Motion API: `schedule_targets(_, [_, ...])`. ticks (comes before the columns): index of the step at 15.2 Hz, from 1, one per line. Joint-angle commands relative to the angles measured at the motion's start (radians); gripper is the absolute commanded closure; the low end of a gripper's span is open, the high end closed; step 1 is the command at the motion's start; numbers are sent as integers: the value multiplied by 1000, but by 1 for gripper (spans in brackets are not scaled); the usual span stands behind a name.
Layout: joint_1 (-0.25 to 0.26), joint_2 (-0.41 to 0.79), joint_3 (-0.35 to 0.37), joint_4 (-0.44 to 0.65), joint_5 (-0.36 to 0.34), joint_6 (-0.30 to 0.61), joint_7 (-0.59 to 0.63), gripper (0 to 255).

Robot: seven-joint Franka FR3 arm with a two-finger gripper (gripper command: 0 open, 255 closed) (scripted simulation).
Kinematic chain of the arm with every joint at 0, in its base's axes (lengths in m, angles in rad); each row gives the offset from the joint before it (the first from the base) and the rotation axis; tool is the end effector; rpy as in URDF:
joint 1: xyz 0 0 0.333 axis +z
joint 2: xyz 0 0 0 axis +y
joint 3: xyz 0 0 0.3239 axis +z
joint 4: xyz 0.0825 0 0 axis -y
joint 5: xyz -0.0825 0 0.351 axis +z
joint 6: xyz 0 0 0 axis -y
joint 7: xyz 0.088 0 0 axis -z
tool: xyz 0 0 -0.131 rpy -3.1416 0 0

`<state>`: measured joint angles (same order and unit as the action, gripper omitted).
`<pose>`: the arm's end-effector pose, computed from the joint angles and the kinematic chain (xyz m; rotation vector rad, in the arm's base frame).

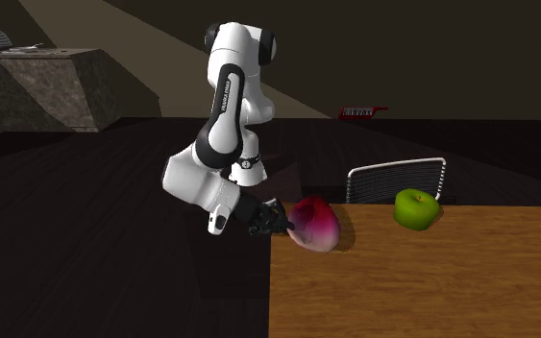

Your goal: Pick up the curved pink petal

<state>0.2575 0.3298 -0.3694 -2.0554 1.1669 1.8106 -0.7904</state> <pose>0.5405 0.0443 0.3004 -2.1392 -0.0372 0.0171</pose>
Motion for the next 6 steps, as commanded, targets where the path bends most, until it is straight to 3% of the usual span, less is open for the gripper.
schedule_targets(1, [2, -21, -3, 0, -11, -6, 19, 255])
schedule_targets(6, [5, -50, -8, 2, -27, -15, 49, 255])
